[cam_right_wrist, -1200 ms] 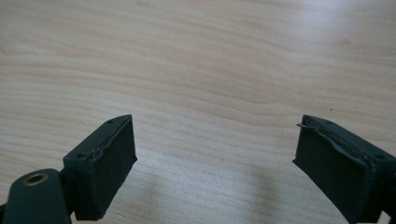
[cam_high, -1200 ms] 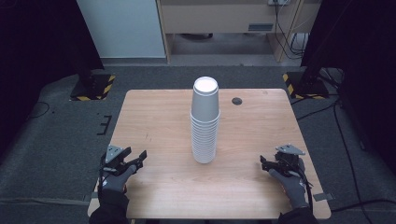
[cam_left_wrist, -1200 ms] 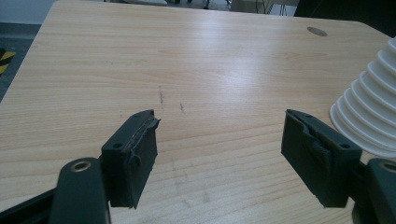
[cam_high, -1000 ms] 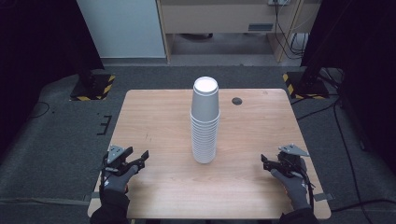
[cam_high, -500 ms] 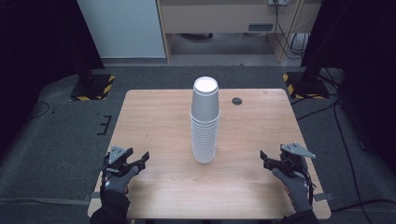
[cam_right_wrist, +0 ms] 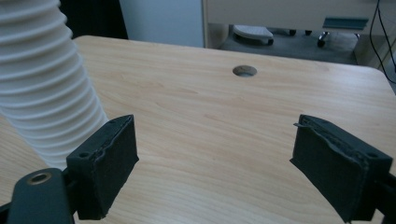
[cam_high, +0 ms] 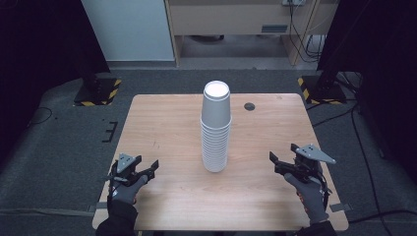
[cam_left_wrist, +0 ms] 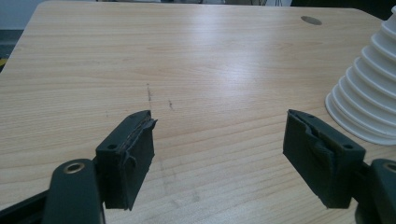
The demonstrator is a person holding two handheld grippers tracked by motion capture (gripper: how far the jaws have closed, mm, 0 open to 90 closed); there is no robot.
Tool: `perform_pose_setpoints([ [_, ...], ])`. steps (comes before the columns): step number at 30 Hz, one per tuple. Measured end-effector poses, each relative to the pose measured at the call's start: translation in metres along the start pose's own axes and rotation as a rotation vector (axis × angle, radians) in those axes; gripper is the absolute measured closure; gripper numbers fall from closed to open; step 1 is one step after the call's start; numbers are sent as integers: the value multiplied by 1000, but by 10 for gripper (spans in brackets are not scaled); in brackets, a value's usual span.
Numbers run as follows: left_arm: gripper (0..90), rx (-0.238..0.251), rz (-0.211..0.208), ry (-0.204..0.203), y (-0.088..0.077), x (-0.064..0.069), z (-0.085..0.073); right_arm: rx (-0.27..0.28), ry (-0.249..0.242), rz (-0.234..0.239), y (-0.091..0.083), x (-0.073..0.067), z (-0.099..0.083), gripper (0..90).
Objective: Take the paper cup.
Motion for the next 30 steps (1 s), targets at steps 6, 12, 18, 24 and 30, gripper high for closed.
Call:
perform_pose_setpoints([
  [6,234,1,-2,-3,0,1,0,44,-11,31,-4,-12,19,140],
  [12,234,-2,-2,-2,0,1,-1,97,-23,49,-9,-22,41,140],
  [18,235,-1,-5,1,0,1,0,141,-31,70,-18,-31,67,136],
  [24,234,0,-7,2,0,1,0,168,-52,81,-22,-41,90,132],
  [30,234,-1,-7,2,0,1,0,194,-71,102,-23,-53,109,129],
])
Point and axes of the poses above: each handheld gripper's, and its own axes: y roughly forward along the jaws, z roughly out of its top, x roughly to its right, the point moved 2 cm from there along y, roughly forward along the jaws, and after that the axes turned 1 degree about -z, right-handed, at the moved point
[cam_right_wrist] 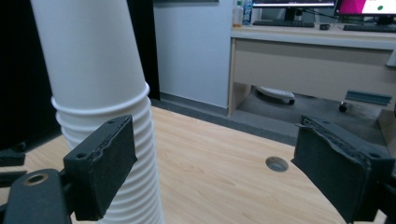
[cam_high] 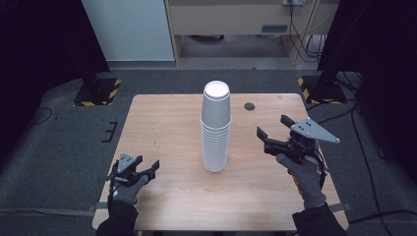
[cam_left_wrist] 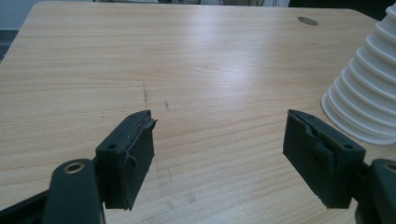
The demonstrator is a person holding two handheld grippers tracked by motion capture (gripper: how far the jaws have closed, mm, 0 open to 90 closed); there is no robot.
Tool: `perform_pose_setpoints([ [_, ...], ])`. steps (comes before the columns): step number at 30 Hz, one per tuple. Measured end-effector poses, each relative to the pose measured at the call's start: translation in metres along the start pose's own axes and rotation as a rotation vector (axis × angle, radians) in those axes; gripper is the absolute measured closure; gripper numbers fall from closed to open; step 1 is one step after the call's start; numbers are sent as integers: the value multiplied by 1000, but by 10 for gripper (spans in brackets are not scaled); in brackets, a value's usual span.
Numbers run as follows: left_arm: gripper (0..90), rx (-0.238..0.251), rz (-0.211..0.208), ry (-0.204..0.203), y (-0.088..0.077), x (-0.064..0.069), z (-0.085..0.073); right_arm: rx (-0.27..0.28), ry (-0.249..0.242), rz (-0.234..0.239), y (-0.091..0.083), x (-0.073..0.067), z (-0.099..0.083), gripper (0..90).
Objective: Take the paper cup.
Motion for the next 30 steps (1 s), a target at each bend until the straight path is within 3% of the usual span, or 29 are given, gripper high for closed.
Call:
perform_pose_setpoints([
  [13,234,4,0,-3,0,0,0,36,-1,63,20,-25,26,125],
  [30,234,-2,1,7,1,0,0,46,4,133,51,-55,44,123],
])
Point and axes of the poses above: each handheld gripper's, and its own axes: y roughly forward along the jaws, z roughly out of its top, x roughly to its right, the point moved 2 cm from there along y, roughly forward along the jaws, and after that the axes turned 1 degree about -z, right-handed, at the moved point
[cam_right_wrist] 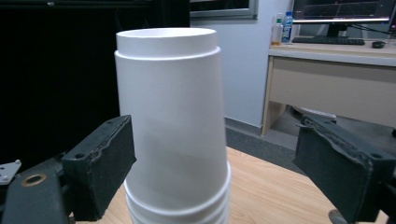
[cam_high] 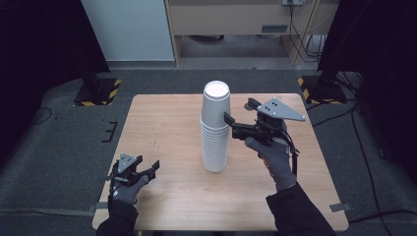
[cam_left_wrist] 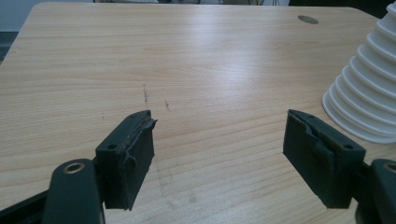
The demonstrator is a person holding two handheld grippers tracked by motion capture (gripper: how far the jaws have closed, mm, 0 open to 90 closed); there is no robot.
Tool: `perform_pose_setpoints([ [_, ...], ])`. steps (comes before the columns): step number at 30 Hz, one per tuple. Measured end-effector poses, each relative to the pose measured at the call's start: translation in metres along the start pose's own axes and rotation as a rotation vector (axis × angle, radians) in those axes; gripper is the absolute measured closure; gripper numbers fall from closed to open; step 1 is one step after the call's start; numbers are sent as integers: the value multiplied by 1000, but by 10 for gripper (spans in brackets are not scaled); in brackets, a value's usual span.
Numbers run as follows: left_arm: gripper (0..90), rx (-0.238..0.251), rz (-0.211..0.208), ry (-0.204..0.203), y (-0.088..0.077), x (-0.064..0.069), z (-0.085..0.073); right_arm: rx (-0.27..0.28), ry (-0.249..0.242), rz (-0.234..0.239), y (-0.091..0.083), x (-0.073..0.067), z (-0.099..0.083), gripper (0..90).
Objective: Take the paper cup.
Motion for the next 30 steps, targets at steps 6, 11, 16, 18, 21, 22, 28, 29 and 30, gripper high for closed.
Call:
perform_pose_setpoints([
  [6,233,3,1,-4,0,0,0,-3,10,18,13,-7,2,122],
  [11,232,4,0,-5,0,0,0,-18,7,28,25,-11,1,122],
  [16,232,5,0,-5,0,0,0,-25,15,34,37,-15,-1,120],
  [18,232,5,0,-5,0,0,0,-26,12,36,40,-17,-1,120],
  [21,232,5,0,-5,0,0,0,-31,16,37,47,-18,-3,118],
  [22,232,6,-1,-5,0,0,0,-34,18,39,48,-18,-4,119],
  [28,232,6,-1,-6,0,0,0,-39,19,35,58,-21,-7,120],
  [29,232,6,-1,-5,0,0,1,-39,20,36,59,-22,-7,121],
  [30,232,5,0,-3,0,0,1,-37,22,32,60,-22,-8,122],
])
Point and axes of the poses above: each handheld gripper's, and its own axes: y roughly forward along the jaws, z roughly out of its top, x roughly to its right, the point moved 2 cm from there along y, roughly forward along the jaws, and after that the axes turned 1 degree about -z, right-handed, at the moved point
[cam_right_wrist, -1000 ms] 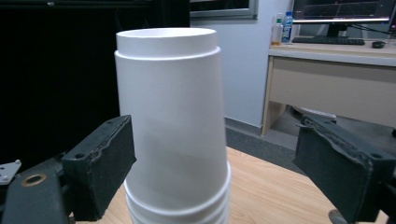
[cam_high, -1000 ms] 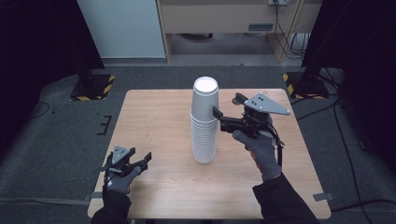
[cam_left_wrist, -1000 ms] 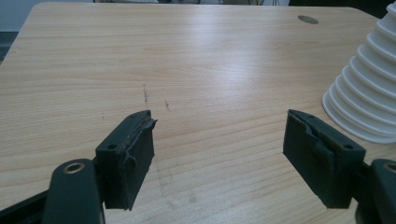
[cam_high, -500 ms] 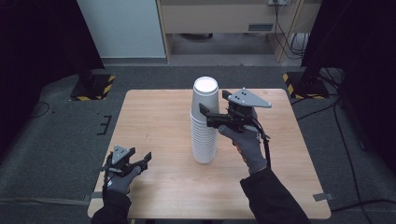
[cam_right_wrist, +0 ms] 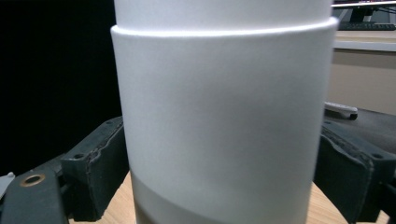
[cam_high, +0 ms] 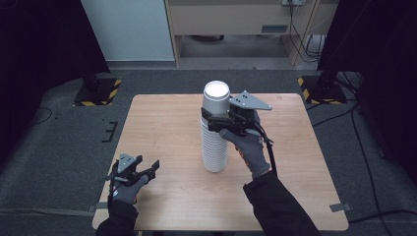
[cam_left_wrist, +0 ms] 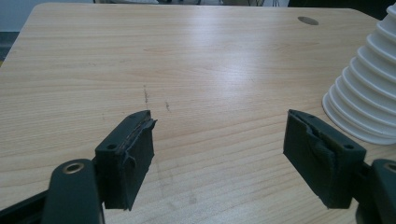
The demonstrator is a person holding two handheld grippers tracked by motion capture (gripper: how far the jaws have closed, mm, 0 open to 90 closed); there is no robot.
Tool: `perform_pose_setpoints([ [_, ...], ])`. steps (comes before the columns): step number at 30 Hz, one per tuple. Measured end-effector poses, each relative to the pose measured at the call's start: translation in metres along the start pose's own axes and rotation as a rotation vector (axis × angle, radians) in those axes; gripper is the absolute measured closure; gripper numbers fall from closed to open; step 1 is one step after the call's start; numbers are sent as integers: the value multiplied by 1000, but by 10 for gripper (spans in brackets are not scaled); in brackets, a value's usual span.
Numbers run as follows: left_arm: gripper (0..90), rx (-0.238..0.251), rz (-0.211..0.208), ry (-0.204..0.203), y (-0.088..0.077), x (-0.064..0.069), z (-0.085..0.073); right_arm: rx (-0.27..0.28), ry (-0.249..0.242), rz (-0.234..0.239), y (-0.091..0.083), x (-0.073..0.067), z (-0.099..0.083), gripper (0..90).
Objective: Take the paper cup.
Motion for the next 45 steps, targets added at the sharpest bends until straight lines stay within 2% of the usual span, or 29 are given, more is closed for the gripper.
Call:
perform_pose_setpoints([
  [7,231,3,0,-3,0,0,0,4,18,-18,7,-1,-2,136],
  [15,232,4,1,-4,0,0,0,4,13,-35,9,-3,-2,150],
  [24,232,7,2,-6,-1,0,0,7,10,-29,8,-2,0,155],
  [35,232,9,2,-8,-1,0,1,58,12,-14,-1,-5,27,155],
  [45,232,6,2,-6,0,0,0,91,16,-7,-9,-5,44,155],
])
Point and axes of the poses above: each handheld gripper's, and its own axes: y roughly forward along the jaws, z roughly out of its top, x roughly to its right, the point moved 2 cm from there along y, roughly forward along the jaws, and after that the axes turned 1 degree about -z, right-handed, at the moved point
